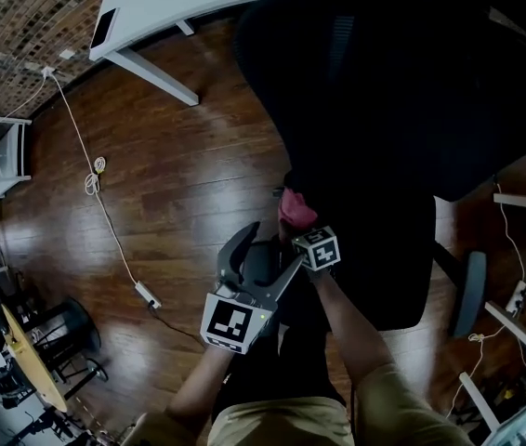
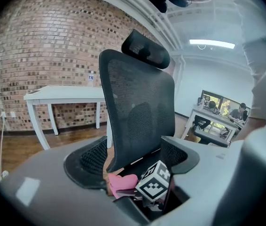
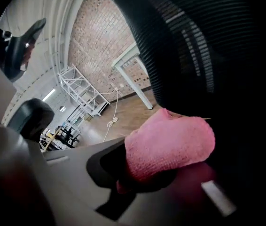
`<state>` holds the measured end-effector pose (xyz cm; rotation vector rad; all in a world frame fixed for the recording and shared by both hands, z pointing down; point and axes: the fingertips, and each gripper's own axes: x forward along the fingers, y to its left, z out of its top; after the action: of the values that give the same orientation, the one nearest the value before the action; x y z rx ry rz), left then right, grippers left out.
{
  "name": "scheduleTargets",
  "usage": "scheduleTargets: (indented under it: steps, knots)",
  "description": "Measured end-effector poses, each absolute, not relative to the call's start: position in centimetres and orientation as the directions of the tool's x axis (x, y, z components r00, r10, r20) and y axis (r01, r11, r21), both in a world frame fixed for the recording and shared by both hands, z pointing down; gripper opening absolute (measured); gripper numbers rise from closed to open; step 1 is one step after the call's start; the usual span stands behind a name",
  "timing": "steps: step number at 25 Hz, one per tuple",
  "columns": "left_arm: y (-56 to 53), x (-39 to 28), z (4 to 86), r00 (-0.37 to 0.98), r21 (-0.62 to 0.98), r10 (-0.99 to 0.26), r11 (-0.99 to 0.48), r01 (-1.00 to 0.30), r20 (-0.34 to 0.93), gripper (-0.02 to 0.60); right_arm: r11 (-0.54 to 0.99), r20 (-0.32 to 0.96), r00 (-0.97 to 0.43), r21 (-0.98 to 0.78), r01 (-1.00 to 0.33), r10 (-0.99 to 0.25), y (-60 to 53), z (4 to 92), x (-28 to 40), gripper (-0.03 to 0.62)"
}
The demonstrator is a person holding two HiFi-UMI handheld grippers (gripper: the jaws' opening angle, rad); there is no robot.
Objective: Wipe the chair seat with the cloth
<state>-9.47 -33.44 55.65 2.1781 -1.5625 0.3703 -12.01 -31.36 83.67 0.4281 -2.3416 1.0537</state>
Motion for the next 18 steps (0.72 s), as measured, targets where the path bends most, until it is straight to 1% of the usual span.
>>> scheduleTargets:
  steps: [3, 5, 6, 8, 10, 12, 13, 15, 17, 18]
  knots:
    - [-32.5, -9.6, 56.0, 0.322, 0.194, -0.826, -0.261, -0.946, 0.462, 0.334, 0.668, 0.622, -0.779, -0.547, -0.505, -0.079, -31.6, 85.7, -10.9, 0.023]
    - [-31.9, -9.3, 56.7, 0.326, 0.198, -0.821, -0.262, -0.944, 0.469, 0.334, 0.714, 0.647, -0.755, -0.478, -0.512, -0.109, -33.1, 86.6, -8.1, 0.025]
    - [-31.7, -9.1, 57.0, 0.331, 0.203, -0.818, -0.265, -0.943, 0.471, 0.334, 0.727, 0.683, -0.718, -0.426, -0.539, -0.132, -34.3, 87.3, -5.8, 0.025]
    - [-31.4, -8.7, 57.4, 0.343, 0.228, -0.811, -0.264, -0.937, 0.474, 0.334, 0.708, 0.793, -0.575, -0.289, -0.645, -0.201, -36.9, 89.2, 0.8, 0.024]
    - [-31.4, -8.4, 57.5, 0.353, 0.264, -0.806, -0.252, -0.931, 0.476, 0.334, 0.641, 0.899, -0.336, -0.085, -0.763, -0.281, -40.1, 90.7, 10.2, 0.025]
    - [-31.7, -8.3, 57.2, 0.359, 0.289, -0.808, -0.244, -0.926, 0.468, 0.334, 0.570, 0.932, -0.105, 0.121, -0.813, -0.347, -43.7, 90.2, 19.3, 0.025]
    - [-31.8, -8.3, 57.1, 0.362, 0.298, -0.809, -0.242, -0.923, 0.463, 0.334, 0.546, 0.932, -0.021, 0.194, -0.815, -0.362, -45.1, 89.3, 23.0, 0.025]
    - [-32.0, -8.5, 57.0, 0.367, 0.317, -0.813, -0.239, -0.918, 0.452, 0.334, 0.527, 0.937, 0.079, 0.259, -0.810, -0.339, -46.0, 88.2, 27.9, 0.025]
    - [-32.4, -9.0, 56.7, 0.360, 0.322, -0.820, -0.229, -0.919, 0.444, 0.334, 0.505, 0.948, 0.106, 0.253, -0.825, -0.301, -45.2, 88.1, 30.1, 0.024]
    - [-32.7, -9.3, 56.5, 0.350, 0.319, -0.827, -0.220, -0.922, 0.440, 0.334, 0.471, 0.950, 0.093, 0.232, -0.851, -0.300, -44.9, 88.1, 30.2, 0.023]
